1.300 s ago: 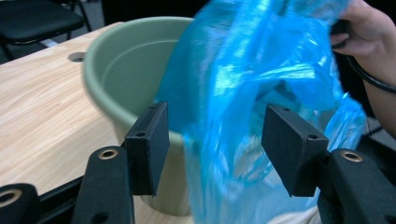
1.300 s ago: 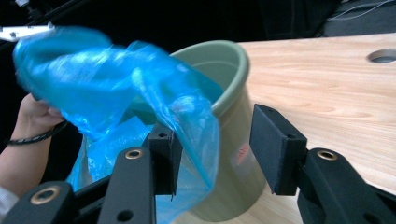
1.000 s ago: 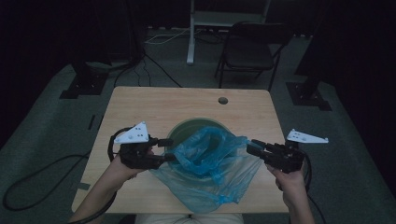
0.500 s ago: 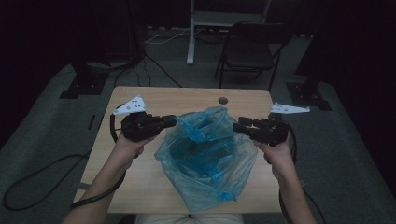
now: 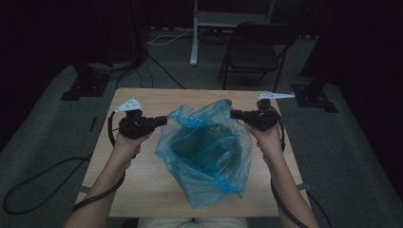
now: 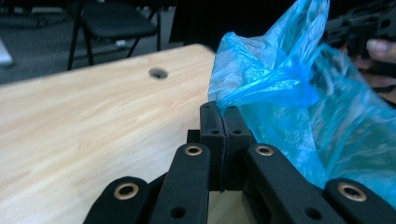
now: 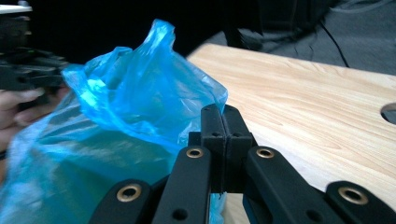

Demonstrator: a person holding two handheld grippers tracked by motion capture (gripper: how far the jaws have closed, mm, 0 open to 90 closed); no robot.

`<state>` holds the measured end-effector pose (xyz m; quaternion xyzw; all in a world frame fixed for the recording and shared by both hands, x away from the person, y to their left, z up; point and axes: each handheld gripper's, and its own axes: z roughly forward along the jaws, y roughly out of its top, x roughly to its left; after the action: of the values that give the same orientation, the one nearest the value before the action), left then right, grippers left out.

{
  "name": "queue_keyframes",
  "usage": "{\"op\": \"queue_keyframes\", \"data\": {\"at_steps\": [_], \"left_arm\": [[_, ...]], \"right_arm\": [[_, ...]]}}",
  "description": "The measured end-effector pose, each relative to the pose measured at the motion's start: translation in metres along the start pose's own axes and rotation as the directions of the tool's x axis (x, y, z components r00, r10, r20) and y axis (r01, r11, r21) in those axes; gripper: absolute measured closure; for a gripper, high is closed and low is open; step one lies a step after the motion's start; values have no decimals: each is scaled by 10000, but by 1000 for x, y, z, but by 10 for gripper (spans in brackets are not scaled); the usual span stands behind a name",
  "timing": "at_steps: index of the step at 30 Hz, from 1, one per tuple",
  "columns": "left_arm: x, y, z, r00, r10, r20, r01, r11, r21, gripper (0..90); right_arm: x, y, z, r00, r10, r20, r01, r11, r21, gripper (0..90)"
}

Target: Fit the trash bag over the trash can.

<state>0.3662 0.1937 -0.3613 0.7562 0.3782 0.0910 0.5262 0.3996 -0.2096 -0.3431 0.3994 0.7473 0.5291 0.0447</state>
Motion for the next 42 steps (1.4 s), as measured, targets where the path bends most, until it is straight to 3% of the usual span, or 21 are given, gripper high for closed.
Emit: {"op": "queue_keyframes", "data": {"at_steps": [6,9,13,18,22,29,31,33,36,39,42], "left_arm": [[21,-27,14,9953,-968,14,966,9940,507,900],[26,-38,20,9940,-1092,-85,1095,9906,815,900],[31,-55,25,9899,-1413,103,1392,9836,1150,900],[34,-78,29,9860,-1668,75,1634,9731,1623,900],[37,-93,30,9762,-2136,385,2043,9643,1686,900],[37,-103,33,9736,-2234,471,2102,9576,1973,900],[36,-102,32,9733,-2245,483,2121,9595,1855,900],[34,-100,28,9755,-2142,508,2026,9638,1732,900],[31,-97,23,9750,-2103,724,1975,9683,1532,900],[29,-95,19,9764,-2004,810,1874,9715,1448,900],[29,-94,16,9757,-2027,834,1905,9724,1349,900]], "right_arm": [[-12,-4,34,9966,22,824,-86,9970,774,900],[-21,-11,48,9946,167,1020,-290,9923,1202,900],[-32,-23,62,9936,419,1052,-583,9857,1581,900],[-41,-40,69,9919,732,1040,-911,9794,1804,900],[-46,-52,72,9903,1027,940,-1187,9754,1857,900],[-51,-67,74,9881,1246,901,-1410,9679,2081,900],[-51,-67,73,9876,1299,887,-1459,9671,2085,892],[-51,-65,69,9862,1353,953,-1515,9700,1902,782],[-51,-57,53,9839,1473,1013,-1603,9778,1351,707],[-46,-42,26,9833,1411,1153,-1472,9880,462,646],[-41,-31,-1,9833,1509,1017,-1484,9884,-322,586]]}}
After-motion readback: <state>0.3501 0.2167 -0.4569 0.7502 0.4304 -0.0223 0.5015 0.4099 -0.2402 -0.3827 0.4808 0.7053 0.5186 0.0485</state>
